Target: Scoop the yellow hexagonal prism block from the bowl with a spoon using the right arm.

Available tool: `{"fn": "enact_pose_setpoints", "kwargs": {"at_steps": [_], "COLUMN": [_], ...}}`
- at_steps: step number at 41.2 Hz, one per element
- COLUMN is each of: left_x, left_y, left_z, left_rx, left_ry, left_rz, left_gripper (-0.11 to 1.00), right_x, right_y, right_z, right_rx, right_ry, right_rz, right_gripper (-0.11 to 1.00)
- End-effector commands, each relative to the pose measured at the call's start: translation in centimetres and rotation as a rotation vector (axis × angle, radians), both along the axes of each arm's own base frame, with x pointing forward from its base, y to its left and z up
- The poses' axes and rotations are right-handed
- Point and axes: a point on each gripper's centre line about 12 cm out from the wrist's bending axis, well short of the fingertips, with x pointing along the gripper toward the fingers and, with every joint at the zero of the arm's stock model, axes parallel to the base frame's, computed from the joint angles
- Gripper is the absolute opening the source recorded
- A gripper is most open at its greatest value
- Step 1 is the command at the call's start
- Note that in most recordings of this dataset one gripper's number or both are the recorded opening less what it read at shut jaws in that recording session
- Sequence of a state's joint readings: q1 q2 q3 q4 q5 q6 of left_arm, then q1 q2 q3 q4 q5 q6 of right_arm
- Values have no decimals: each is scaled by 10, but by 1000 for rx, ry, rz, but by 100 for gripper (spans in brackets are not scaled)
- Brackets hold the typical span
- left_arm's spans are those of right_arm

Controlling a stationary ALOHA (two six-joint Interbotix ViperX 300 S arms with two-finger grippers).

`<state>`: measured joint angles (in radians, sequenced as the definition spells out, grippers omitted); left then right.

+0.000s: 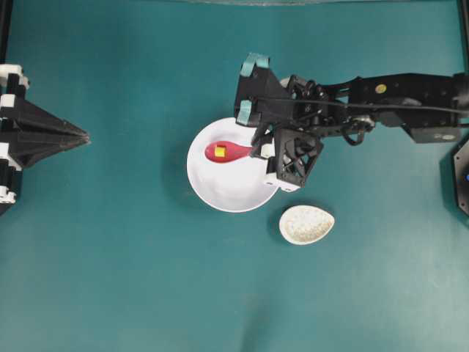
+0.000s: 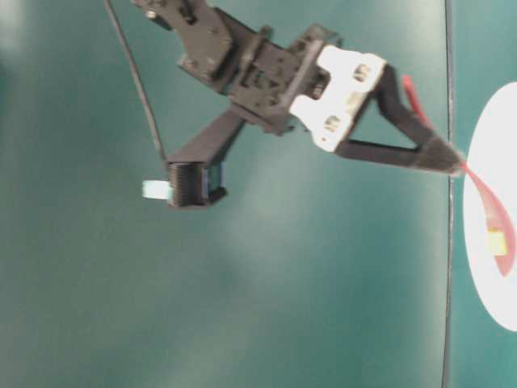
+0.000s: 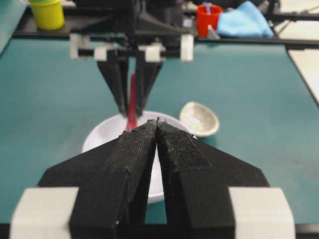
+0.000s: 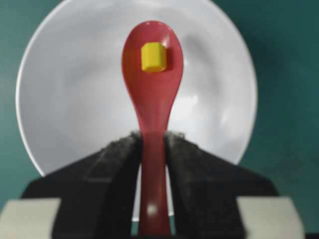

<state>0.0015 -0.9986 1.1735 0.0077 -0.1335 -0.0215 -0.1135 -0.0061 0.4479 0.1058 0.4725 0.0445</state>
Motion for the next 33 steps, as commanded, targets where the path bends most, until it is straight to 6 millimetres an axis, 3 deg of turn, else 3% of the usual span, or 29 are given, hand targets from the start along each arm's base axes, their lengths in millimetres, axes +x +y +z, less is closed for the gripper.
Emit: {"fn": "enact_pose_setpoints", "kwargs": {"at_steps": [1, 19, 33], "left_x": [3, 2, 2], "left_y": [0, 0, 0], "left_z": [12, 13, 13], "left_rx": [2, 2, 2], "left_ry": [-31, -32, -32], "left_rz": [-1, -1, -1], "left_gripper": [9, 9, 9], "right_x": [0, -8, -10], "right_y": [-2, -7, -8], "right_z": [35, 97, 107], "right_rx": [-16, -49, -47], "right_ry": [-71, -98, -88], "right_rz": [1, 11, 10], "right_gripper": [25, 25, 25]}}
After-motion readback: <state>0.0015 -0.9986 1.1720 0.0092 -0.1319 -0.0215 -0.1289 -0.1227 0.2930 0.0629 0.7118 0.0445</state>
